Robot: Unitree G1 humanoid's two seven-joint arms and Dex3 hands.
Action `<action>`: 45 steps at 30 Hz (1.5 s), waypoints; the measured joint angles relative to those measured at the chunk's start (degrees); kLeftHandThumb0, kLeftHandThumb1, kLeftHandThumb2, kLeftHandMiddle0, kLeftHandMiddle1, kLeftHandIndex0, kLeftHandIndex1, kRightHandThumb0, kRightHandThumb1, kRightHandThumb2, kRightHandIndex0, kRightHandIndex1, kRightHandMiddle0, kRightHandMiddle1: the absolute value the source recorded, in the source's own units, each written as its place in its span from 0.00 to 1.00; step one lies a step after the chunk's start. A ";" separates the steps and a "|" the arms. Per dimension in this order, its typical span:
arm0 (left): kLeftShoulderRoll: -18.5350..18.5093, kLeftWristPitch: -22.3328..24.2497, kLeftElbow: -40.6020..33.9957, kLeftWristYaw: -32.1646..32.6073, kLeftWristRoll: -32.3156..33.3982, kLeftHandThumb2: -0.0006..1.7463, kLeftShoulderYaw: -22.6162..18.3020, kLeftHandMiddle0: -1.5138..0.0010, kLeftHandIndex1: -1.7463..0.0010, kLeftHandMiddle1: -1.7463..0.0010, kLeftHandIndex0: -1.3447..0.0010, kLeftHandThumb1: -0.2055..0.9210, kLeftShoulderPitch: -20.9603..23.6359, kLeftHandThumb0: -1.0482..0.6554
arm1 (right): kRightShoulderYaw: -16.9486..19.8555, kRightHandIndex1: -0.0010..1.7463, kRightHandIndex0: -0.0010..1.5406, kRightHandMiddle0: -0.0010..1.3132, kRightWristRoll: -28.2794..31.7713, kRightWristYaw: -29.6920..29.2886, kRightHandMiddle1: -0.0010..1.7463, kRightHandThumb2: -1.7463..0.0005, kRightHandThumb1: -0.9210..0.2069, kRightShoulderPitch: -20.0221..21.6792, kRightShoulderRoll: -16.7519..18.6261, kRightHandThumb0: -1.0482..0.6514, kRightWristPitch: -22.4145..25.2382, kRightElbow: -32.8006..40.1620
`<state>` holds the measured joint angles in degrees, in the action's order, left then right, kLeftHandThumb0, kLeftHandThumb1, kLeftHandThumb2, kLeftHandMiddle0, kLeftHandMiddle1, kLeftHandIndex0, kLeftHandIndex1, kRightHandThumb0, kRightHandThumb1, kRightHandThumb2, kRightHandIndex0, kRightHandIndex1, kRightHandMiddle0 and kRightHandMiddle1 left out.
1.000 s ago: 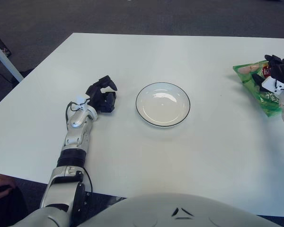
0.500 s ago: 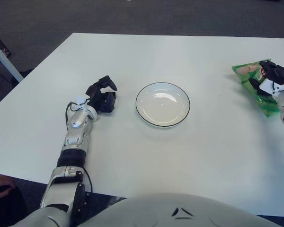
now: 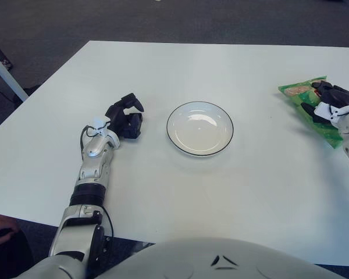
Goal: Put the snack into the plate.
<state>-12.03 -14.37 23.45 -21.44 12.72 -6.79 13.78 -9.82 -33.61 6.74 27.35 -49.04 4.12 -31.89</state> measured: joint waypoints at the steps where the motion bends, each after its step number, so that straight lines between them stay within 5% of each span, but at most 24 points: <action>1: 0.00 0.12 -0.13 0.01 0.02 0.80 0.00 0.12 0.00 0.00 0.50 0.41 -0.05 0.32 | -0.21 0.05 0.10 0.00 -0.23 0.01 0.57 0.50 0.00 0.22 -0.05 0.03 -0.11 -0.27; 2: 0.00 0.22 -0.23 0.02 0.02 0.80 0.00 0.12 0.00 0.00 0.50 0.41 -0.09 0.32 | -0.35 0.08 0.10 0.00 -0.50 0.02 0.60 0.51 0.00 0.47 -0.08 0.04 -0.28 -0.55; 4: 0.00 0.33 -0.33 0.02 0.02 0.80 0.00 0.12 0.00 0.00 0.50 0.41 -0.12 0.32 | -0.61 0.34 0.05 0.03 -0.97 0.03 0.75 0.59 0.00 0.74 -0.19 0.09 -0.51 -0.78; 7: 0.00 0.34 -0.35 0.02 0.02 0.80 0.00 0.12 0.00 0.00 0.50 0.41 -0.12 0.32 | -1.15 0.76 0.02 0.10 -1.80 -0.11 0.91 0.55 0.14 0.88 -0.59 0.18 -0.96 -0.79; 11: 0.00 0.35 -0.37 0.02 0.04 0.80 0.00 0.12 0.00 0.00 0.50 0.41 -0.12 0.32 | -2.02 0.95 0.05 0.29 -3.67 -1.36 0.98 0.44 0.31 0.94 -1.34 0.33 -1.77 -0.73; 16: 0.02 0.34 -0.37 0.01 0.06 0.80 0.00 0.12 0.00 0.00 0.51 0.41 -0.13 0.32 | -2.68 0.94 0.30 0.48 -5.51 -4.76 1.00 0.22 0.59 0.81 -1.65 0.57 -2.42 -0.75; 23: 0.03 0.34 -0.37 0.01 0.08 0.79 0.00 0.12 0.00 0.00 0.51 0.41 -0.14 0.32 | -2.03 0.80 0.54 0.56 -5.73 -11.46 1.00 0.13 0.78 0.56 -0.87 0.62 -1.91 -1.26; 28: 0.03 0.35 -0.42 0.01 0.04 0.79 0.00 0.12 0.00 0.00 0.51 0.41 -0.15 0.32 | -0.40 0.72 0.59 0.56 -4.31 -12.82 1.00 0.15 0.78 0.46 0.13 0.62 -1.74 -1.30; 34: 0.03 0.33 -0.41 0.01 0.05 0.79 0.00 0.12 0.00 0.00 0.51 0.42 -0.15 0.32 | 1.25 0.74 0.60 0.54 -2.62 -14.21 1.00 0.14 0.79 0.39 0.66 0.62 -2.82 -2.10; 45: 0.05 0.30 -0.31 0.01 0.06 0.80 0.00 0.12 0.00 0.00 0.51 0.41 -0.14 0.32 | 2.57 0.92 0.54 0.50 -1.86 -18.69 1.00 0.08 0.80 -0.17 0.91 0.62 -4.89 -2.26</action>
<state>-11.98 -14.07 23.15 -21.43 12.77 -6.80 13.64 -7.25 -35.48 -11.95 27.18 -48.14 -0.78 -34.15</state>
